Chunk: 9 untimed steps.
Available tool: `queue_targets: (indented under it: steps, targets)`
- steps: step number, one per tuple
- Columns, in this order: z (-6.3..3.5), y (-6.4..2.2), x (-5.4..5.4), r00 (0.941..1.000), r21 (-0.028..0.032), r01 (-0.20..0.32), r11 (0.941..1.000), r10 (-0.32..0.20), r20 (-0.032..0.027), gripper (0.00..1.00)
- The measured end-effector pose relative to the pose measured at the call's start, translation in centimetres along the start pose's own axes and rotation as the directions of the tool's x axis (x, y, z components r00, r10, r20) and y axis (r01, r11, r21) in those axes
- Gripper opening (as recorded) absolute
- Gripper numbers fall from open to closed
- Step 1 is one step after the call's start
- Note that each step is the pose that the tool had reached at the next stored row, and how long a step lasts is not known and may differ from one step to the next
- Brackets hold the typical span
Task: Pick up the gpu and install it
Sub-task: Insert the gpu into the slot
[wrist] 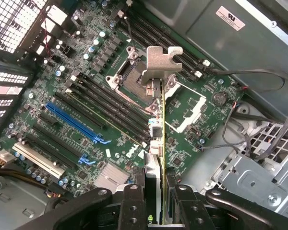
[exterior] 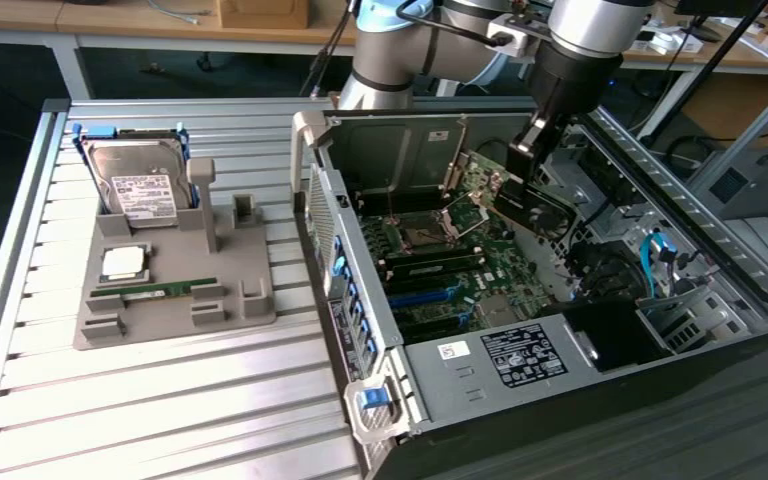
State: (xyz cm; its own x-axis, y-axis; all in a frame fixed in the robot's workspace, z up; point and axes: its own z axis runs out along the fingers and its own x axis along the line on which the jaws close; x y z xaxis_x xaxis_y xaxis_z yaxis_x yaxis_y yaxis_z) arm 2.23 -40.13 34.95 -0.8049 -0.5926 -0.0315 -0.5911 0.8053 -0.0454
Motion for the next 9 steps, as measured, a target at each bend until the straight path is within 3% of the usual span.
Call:
queue_targets:
  steps: [9]
  targets:
    - [0.05,0.0,0.0,0.9987,-0.0006,0.052,0.9987,-0.052,0.0017,0.27]
